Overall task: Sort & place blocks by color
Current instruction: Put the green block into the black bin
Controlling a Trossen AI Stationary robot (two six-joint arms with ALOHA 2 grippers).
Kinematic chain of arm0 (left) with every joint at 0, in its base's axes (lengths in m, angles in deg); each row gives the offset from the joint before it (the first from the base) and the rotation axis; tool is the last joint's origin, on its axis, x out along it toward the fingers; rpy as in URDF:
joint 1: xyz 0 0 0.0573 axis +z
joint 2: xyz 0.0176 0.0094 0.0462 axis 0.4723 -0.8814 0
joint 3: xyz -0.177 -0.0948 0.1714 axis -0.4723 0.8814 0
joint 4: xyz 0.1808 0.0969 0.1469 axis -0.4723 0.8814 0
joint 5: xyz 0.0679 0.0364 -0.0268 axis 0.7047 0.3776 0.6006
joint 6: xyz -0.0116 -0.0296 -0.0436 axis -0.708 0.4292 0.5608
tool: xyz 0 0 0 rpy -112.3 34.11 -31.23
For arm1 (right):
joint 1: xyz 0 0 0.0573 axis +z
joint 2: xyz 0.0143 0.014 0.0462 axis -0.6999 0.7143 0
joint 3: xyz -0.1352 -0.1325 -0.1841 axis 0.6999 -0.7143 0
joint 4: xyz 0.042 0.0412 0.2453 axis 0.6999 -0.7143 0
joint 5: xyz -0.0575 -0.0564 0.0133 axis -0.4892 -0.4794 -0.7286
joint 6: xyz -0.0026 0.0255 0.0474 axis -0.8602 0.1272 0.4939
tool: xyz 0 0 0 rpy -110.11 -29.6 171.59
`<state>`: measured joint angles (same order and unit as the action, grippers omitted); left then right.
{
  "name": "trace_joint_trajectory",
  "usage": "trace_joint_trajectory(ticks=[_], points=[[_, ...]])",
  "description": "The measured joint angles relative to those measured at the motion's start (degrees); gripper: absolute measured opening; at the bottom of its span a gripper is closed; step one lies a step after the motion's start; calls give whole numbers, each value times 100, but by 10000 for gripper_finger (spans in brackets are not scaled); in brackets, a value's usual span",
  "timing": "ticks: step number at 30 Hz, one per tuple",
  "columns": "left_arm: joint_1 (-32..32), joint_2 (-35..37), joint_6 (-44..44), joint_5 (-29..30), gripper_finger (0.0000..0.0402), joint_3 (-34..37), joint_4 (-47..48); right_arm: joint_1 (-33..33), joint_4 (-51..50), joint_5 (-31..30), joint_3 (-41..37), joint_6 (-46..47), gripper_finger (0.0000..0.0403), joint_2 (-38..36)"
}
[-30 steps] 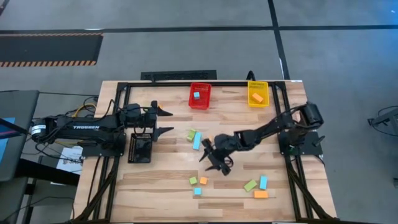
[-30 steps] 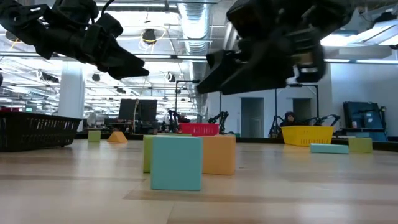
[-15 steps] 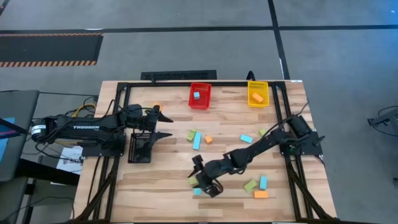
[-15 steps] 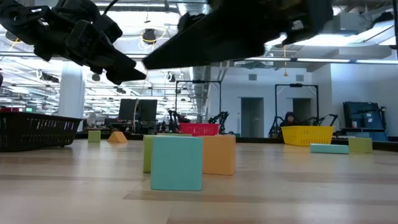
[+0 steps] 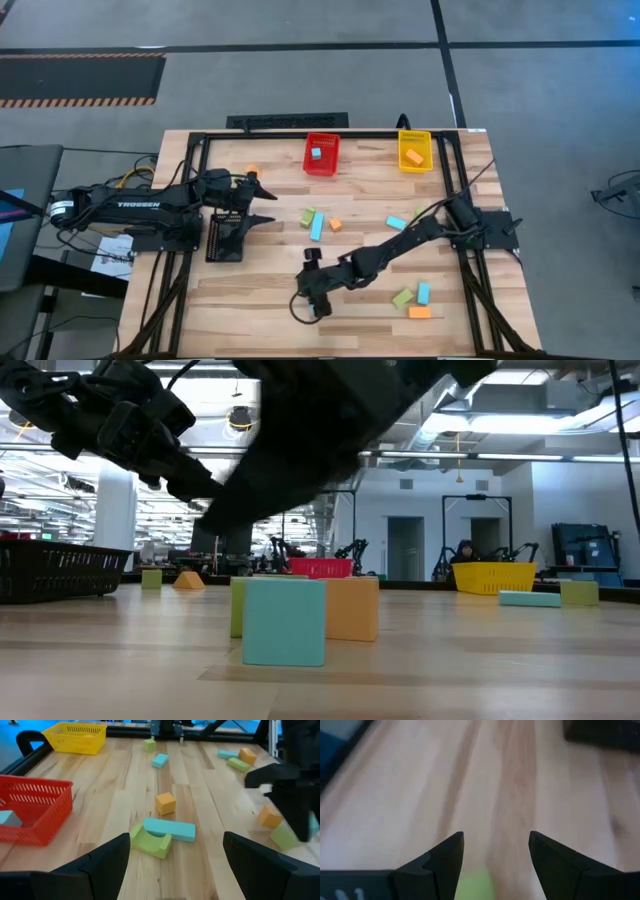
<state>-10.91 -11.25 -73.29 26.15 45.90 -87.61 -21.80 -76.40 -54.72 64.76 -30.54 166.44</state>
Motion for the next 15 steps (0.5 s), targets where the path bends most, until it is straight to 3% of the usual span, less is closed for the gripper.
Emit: trace_joint_trajectory(ticks=[9,15], points=[[-20,0,-173,-234,306,0,187,83,-94,-39,-2,420,249,167],[-22,0,-177,-291,306,0,184,91,-708,-19,-2,742,249,182]])
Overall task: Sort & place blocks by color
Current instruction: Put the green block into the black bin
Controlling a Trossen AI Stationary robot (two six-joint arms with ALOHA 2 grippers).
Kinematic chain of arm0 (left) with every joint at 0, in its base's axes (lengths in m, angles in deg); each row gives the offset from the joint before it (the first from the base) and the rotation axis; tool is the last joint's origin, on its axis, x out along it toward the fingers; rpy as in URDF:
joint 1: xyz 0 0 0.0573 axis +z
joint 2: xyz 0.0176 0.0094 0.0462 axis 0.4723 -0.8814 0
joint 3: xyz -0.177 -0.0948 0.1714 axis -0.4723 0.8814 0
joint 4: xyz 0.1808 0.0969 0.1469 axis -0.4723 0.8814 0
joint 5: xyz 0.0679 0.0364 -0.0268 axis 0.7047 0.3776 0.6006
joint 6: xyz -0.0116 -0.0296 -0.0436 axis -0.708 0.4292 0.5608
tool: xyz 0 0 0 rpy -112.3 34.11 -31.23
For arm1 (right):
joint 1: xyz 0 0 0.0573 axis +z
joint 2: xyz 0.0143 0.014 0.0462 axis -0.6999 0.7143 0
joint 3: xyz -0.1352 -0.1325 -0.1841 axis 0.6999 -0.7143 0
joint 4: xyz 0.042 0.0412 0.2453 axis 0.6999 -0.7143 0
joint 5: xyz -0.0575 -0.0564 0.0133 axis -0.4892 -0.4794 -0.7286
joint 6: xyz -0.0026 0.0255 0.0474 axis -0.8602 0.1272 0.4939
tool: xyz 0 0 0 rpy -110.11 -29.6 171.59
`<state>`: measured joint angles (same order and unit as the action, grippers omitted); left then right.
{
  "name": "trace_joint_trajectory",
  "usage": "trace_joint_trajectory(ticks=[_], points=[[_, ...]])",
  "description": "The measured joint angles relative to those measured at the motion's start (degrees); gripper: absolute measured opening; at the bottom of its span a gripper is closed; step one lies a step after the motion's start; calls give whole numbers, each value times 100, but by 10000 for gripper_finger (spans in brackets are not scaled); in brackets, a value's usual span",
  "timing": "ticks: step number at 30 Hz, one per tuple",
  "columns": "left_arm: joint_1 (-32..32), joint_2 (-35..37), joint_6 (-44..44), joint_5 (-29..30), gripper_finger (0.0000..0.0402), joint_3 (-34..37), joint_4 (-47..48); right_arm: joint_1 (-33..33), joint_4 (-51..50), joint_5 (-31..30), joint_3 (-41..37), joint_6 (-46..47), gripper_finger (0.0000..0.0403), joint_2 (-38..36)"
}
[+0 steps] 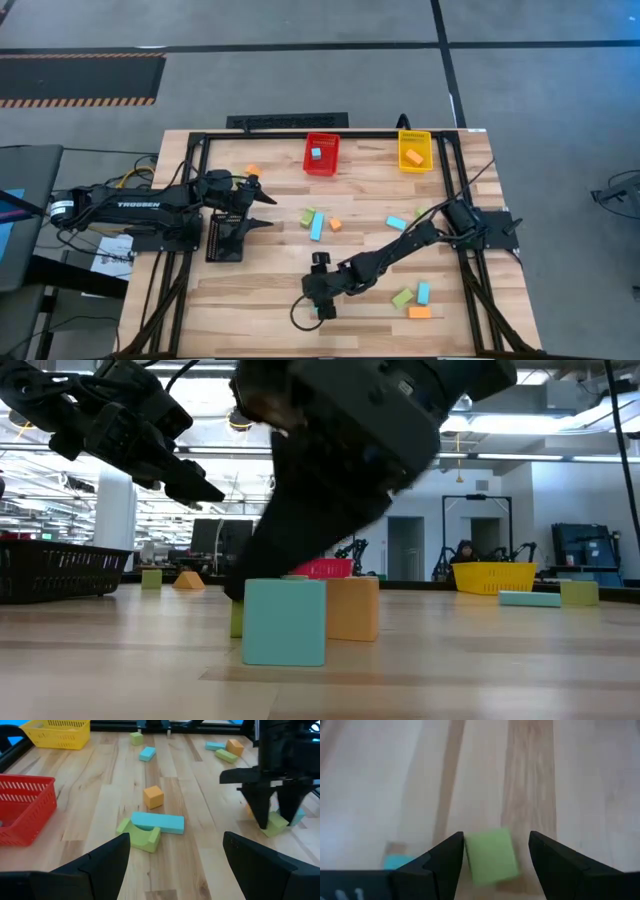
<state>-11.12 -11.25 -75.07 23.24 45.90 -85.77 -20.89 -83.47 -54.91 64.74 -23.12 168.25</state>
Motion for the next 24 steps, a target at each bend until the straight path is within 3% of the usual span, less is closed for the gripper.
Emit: trace_joint_trajectory(ticks=[10,16,19,24], points=[[0,0,2,2,306,0,-7,7,-264,42,-4,-20,241,0],[-1,0,1,199,306,0,9,7,-141,43,-4,-355,161,0],[-2,0,76,1137,306,1,132,5,157,43,-9,-691,115,-23],[0,0,312,3495,306,2,155,-291,1676,-83,-4,-1495,115,-37]])
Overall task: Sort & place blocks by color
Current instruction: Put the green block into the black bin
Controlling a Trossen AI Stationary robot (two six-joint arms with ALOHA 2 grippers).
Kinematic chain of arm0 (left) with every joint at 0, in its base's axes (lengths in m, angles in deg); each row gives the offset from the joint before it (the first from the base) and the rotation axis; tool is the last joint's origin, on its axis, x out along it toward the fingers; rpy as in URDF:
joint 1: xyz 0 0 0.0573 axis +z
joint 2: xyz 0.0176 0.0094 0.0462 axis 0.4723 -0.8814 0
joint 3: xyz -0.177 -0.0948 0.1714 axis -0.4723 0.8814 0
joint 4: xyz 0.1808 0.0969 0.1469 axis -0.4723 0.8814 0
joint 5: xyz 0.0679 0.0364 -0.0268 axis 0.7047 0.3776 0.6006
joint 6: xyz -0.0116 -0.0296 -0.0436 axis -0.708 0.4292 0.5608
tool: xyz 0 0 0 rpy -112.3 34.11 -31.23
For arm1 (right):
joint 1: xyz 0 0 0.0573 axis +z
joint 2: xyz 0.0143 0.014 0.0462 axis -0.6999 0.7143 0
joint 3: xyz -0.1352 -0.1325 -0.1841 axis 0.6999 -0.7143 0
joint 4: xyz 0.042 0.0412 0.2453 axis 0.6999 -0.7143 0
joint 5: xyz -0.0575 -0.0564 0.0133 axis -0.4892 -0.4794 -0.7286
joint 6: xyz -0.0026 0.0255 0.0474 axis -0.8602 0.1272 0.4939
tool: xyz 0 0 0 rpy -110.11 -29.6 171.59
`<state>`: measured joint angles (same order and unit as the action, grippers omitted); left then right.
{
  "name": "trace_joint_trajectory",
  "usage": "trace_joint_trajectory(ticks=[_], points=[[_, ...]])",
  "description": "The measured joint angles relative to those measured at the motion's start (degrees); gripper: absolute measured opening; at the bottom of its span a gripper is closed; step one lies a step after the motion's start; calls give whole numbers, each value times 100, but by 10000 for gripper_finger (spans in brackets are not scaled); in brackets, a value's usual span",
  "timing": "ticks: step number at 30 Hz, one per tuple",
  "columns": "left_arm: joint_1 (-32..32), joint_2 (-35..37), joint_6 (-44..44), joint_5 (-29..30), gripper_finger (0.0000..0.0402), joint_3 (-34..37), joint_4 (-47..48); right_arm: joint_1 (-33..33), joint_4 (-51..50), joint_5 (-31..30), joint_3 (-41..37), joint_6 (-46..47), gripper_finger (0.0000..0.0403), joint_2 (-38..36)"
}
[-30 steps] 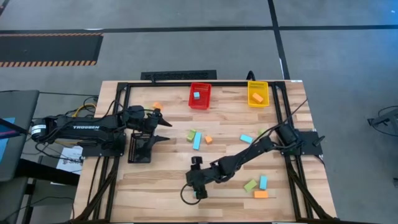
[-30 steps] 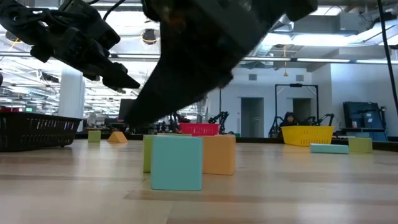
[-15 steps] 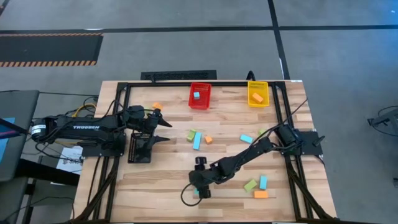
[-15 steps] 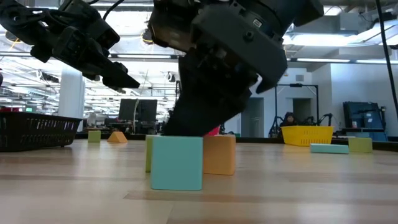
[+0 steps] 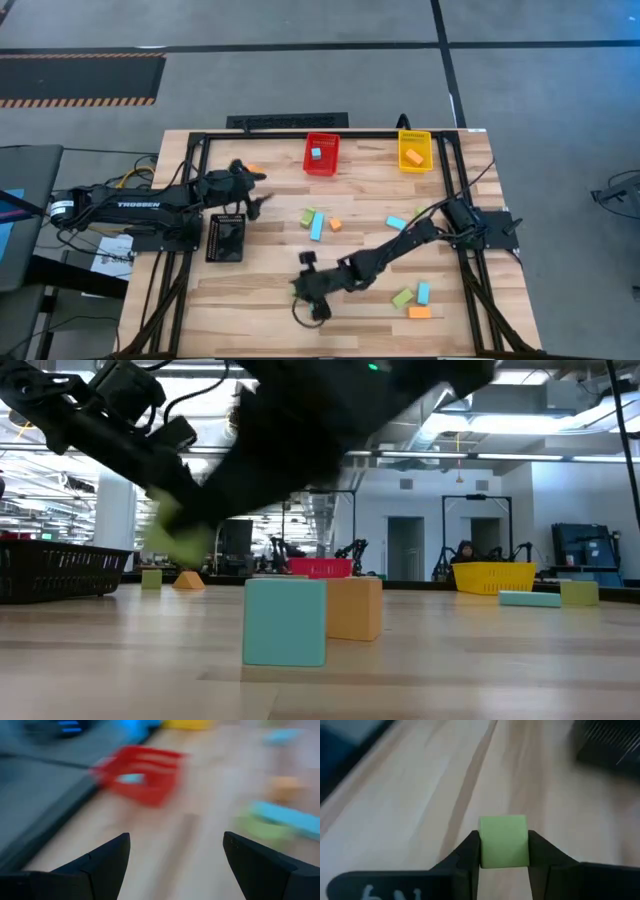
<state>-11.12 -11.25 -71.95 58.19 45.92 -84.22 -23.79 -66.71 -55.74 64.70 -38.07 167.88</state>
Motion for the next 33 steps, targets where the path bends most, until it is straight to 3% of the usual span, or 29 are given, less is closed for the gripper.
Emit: trace_joint_trajectory(ticks=[7,13,21,26,33], points=[[2,0,-115,2661,306,0,-48,-952,2414,-6,155,-429,115,440],[2,0,-401,4050,306,0,20,-1383,2754,233,1706,-538,115,1638],[57,0,-739,4527,306,0,91,-1543,2035,278,3643,-531,116,2739],[109,0,-722,4473,306,0,187,-1551,1481,283,3761,-523,142,2796],[109,0,-686,4300,306,2,270,-1564,1172,289,3766,-408,210,2793]])
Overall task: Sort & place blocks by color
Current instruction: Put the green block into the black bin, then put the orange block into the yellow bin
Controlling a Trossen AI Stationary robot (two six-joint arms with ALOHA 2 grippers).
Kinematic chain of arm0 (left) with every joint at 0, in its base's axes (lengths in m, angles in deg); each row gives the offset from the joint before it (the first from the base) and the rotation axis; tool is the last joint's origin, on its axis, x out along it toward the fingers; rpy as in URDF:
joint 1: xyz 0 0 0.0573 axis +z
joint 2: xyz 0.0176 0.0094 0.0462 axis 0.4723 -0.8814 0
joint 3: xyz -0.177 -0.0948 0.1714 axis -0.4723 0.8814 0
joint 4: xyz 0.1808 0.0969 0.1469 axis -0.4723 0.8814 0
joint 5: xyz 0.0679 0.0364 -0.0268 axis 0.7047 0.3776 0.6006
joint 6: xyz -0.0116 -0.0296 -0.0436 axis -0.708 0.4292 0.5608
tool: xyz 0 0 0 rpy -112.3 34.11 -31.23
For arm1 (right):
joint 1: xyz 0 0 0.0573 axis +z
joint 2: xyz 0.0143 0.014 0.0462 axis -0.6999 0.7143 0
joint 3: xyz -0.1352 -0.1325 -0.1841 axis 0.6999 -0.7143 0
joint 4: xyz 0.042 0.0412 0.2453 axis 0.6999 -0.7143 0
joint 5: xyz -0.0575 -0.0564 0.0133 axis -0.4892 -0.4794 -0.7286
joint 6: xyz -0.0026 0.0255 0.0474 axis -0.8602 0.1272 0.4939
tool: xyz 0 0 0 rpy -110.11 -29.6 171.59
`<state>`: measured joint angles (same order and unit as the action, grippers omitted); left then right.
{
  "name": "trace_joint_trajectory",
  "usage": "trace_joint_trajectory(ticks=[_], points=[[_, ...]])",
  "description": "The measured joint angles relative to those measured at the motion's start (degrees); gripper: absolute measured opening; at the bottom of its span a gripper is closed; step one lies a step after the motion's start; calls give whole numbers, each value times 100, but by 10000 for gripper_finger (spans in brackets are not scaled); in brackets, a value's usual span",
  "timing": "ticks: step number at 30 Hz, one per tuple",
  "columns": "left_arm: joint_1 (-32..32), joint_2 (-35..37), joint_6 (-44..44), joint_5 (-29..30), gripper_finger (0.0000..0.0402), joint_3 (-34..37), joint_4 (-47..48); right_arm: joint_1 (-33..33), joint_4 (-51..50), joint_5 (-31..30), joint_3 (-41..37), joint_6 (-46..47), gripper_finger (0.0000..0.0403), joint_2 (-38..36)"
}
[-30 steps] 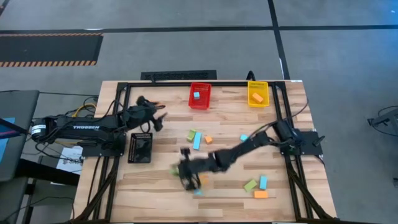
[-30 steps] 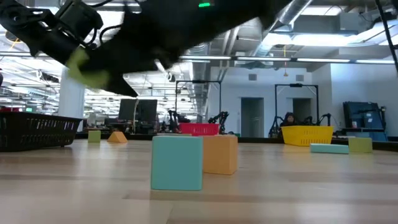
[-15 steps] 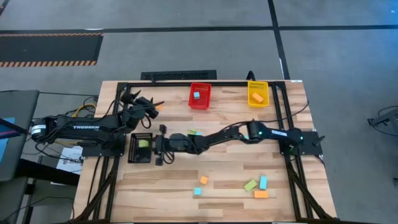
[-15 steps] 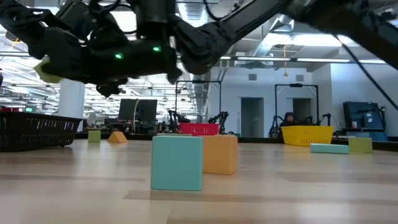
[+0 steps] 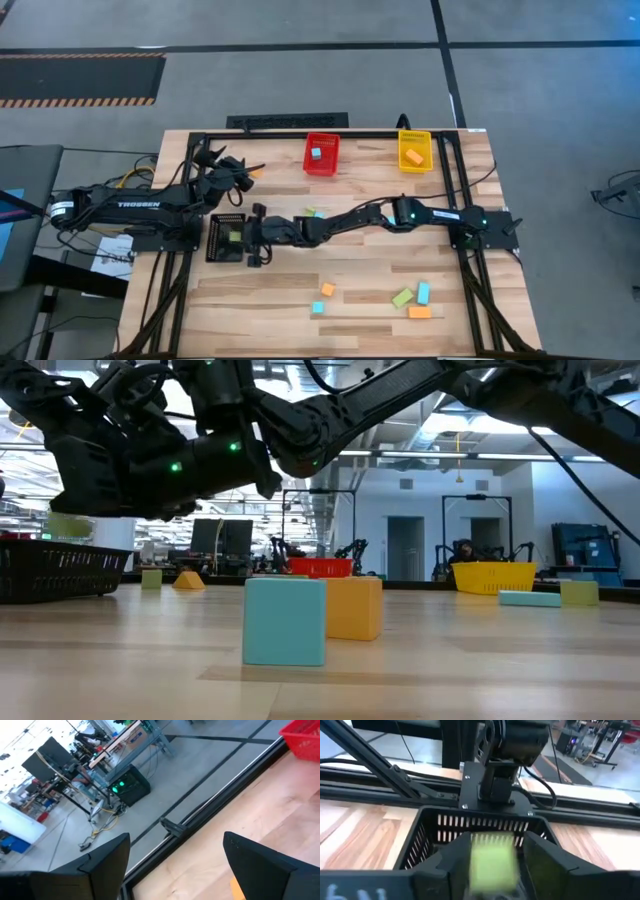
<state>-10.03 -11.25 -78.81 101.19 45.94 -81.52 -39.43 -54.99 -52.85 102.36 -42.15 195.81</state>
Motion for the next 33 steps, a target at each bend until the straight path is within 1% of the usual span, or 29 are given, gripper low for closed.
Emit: trace_joint_trajectory(ticks=[3,5,7,11,13,15,19,22,24,26,27,29,31,33], points=[[0,0,3,-11,306,0,-1,-37,-82,7,0,352,240,0],[0,0,9,-125,306,0,-1,-64,-68,8,0,407,258,-1],[0,0,12,-199,306,0,-1,-71,-54,6,0,234,270,-12],[0,0,-1,-220,306,0,11,-25,-679,0,-7,-385,280,-361],[0,0,-51,-220,306,0,23,49,-1504,4,-6,-504,281,-779],[0,0,-78,-221,306,0,23,117,-2556,4,18,-413,281,-1226],[0,0,-72,-332,306,0,25,238,-5319,11,11,324,281,-1972],[0,0,45,-736,306,0,57,353,-7271,-3,2,896,281,-2387],[0,0,173,-1304,306,0,97,454,-8351,-23,-1,1190,281,-2574],[0,0,280,-2196,306,0,112,557,-9155,-47,-166,1440,281,-2702],[0,-2,339,-2794,306,0,99,605,-9329,-95,-339,1501,281,-2781],[0,-2,445,-4180,306,0,-32,678,-9454,-193,-884,1561,281,-3051],[-1,-2,569,-5516,306,0,-325,698,-9406,-254,-1615,1668,281,-3466],[-17,-2,703,-6635,306,0,-706,687,-9261,-252,-2463,1953,281,-3929]])
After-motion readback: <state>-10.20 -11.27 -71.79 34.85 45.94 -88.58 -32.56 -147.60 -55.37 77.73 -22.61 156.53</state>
